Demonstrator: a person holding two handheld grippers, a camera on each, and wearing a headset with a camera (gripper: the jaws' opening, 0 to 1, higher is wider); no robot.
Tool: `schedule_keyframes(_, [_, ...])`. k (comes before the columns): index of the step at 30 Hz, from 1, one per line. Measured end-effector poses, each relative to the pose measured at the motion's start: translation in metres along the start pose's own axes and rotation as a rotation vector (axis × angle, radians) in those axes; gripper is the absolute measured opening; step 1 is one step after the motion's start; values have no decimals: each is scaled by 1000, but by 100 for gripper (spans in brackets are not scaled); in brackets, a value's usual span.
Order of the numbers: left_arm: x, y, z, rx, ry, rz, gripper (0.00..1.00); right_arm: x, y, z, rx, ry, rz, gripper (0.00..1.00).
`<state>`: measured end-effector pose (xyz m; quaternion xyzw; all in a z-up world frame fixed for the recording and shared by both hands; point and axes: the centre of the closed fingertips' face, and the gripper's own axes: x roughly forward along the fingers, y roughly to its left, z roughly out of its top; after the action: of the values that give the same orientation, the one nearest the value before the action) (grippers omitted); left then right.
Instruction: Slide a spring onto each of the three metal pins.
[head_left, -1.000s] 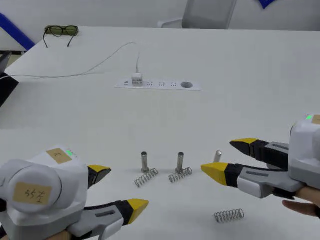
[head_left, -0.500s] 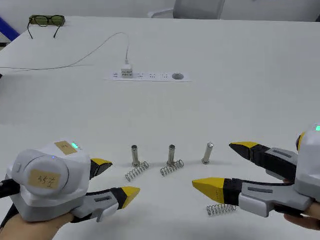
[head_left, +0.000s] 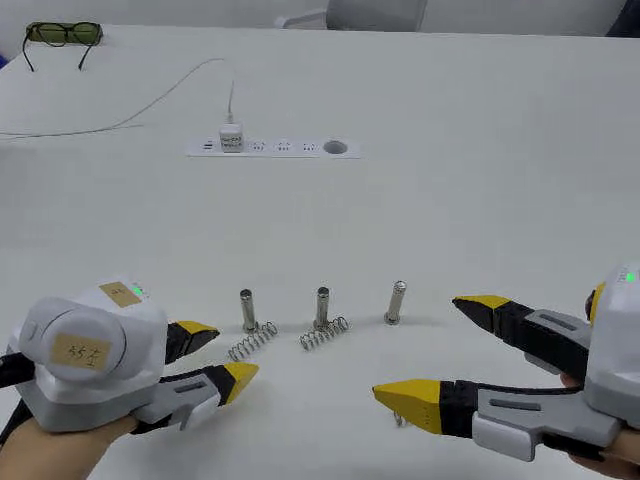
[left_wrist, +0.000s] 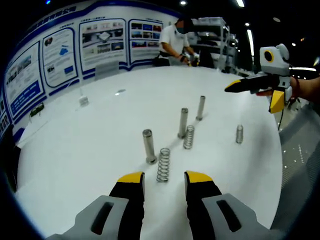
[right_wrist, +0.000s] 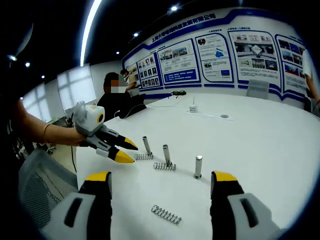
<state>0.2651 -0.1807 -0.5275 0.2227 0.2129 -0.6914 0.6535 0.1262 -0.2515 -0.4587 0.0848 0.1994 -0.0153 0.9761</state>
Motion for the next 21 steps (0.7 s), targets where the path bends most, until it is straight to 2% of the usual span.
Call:
schedule_keyframes(7, [4,2,-5,-9,8,-9,29,0,0,-5,2,8,-14,82])
schedule_keyframes(10, [5,2,-8,4,27,-17,26,1,-1,-7,-1,16,-20,82])
schedule_keyframes(13, [7,2,-7,1,19,-29,21,1,-3,-6,-2,14,-28,82])
schedule_keyframes(17, [9,0,-8,50,28,-43,20,1,-5,-7,5,23,-39,81])
schedule_keyframes(21, [10,-1,-6,74,30,-49,19,0,-7,-7,17,23,-49,81])
